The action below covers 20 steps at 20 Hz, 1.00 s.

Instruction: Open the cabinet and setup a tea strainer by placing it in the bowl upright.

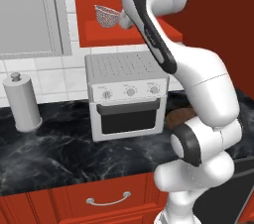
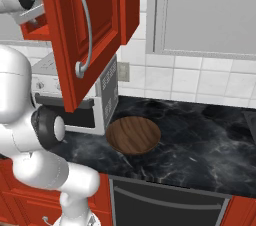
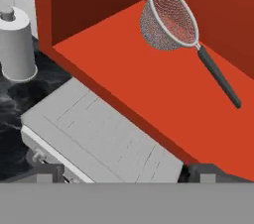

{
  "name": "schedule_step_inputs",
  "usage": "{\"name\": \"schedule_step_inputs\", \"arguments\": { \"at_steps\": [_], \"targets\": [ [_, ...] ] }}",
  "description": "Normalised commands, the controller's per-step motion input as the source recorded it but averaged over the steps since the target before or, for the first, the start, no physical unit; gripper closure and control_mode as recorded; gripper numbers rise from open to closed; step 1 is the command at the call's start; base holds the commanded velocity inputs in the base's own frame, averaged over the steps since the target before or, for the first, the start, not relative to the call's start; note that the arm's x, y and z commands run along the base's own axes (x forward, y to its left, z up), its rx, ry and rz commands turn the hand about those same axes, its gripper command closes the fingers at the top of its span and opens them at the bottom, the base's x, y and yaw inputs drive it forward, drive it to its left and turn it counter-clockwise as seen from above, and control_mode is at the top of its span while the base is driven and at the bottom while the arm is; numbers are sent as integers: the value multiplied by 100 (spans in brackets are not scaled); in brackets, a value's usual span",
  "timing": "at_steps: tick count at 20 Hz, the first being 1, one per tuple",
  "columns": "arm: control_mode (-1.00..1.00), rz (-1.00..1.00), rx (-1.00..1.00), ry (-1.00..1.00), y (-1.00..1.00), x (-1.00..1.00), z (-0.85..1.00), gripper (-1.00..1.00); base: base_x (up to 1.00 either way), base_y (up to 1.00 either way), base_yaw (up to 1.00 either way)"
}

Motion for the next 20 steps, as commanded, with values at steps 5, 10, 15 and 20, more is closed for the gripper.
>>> {"name": "schedule_step_inputs", "arguments": {
  "at_steps": [5, 10, 15, 20],
  "targets": [
    [-100, 30, -8, -8, 3, 12, -16, -100, 0, 0, 0],
    [-100, 7, 2, -7, 5, 34, -1, -100, 0, 0, 0],
    [-100, 1, -1, -3, 42, 45, -3, -100, 0, 0, 0],
    [-100, 0, -11, -5, 24, 47, 18, -100, 0, 0, 0]
  ]
}}
